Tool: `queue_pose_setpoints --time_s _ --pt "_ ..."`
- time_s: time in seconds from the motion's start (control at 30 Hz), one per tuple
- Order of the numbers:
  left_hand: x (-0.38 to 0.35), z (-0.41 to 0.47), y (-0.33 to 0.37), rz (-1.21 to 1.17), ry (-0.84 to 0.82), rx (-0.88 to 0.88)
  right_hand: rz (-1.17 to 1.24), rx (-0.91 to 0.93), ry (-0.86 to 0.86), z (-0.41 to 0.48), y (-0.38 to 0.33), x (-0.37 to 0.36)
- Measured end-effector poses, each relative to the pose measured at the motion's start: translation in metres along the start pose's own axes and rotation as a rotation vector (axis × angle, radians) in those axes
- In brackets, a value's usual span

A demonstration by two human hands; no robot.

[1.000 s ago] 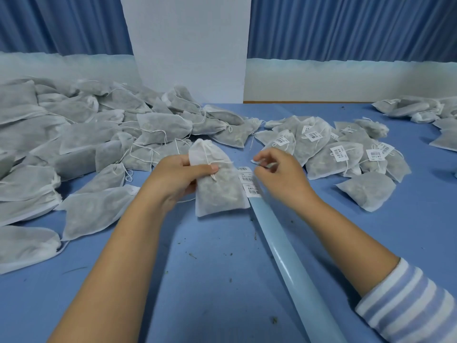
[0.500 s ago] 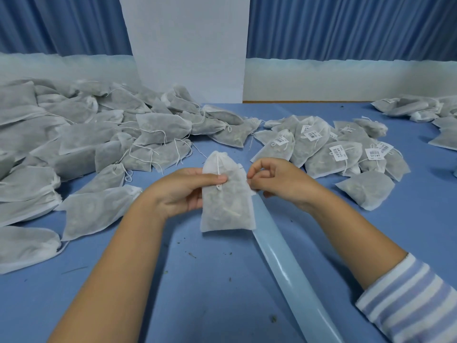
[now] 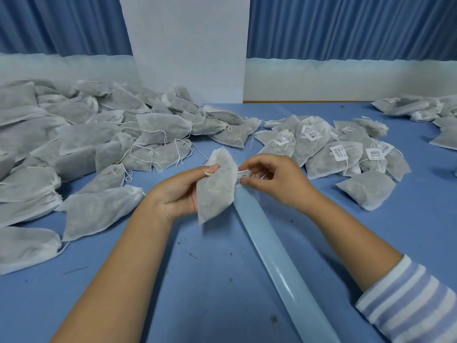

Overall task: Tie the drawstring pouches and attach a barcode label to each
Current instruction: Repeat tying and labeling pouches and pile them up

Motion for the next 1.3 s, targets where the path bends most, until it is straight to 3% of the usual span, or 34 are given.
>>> queue_pose_setpoints --time_s 0.33,0.6,0.8,0.9,1.0,1.17,1.3 --pt "0.007 0.005 0.002 -0.118 -0.060 -0.034 -0.165 0.232 0.084 -0.003 -0.011 0.002" --pt "0.006 0.004 0.003 -0.154 0.000 -0.029 -0.345 0.400 0.130 -0.006 -0.015 0.001" --pt "0.009 0.004 0.003 -0.105 0.051 -0.010 -0.121 0.311 0.122 -0.007 -0.019 0.001" --pt "0.008 0.001 0.002 -0.097 0.059 0.012 0.138 0.227 0.258 -0.003 -0.021 0.009" --pt "0.005 -0.001 0.004 0.046 0.121 -0.016 0.149 0.073 0.358 -0.001 -0.014 0.015" --pt "-0.008 -0.006 0.006 0.465 0.241 -0.096 0.206 -0.051 0.223 0.001 -0.008 0.006" --pt "-0.016 -0.012 0.009 0.656 0.292 -0.188 0.339 -0.020 0.115 0.000 -0.012 -0.005"
Point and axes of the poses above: each hand's wrist, its own z-axis towards the middle knuckle, its own x-axis out of the back of the hand, y = z × x, the point moved 4 cm from there along z, towards the middle knuckle, and after that the axes turned 10 degrees about x, right-handed, at the moved point
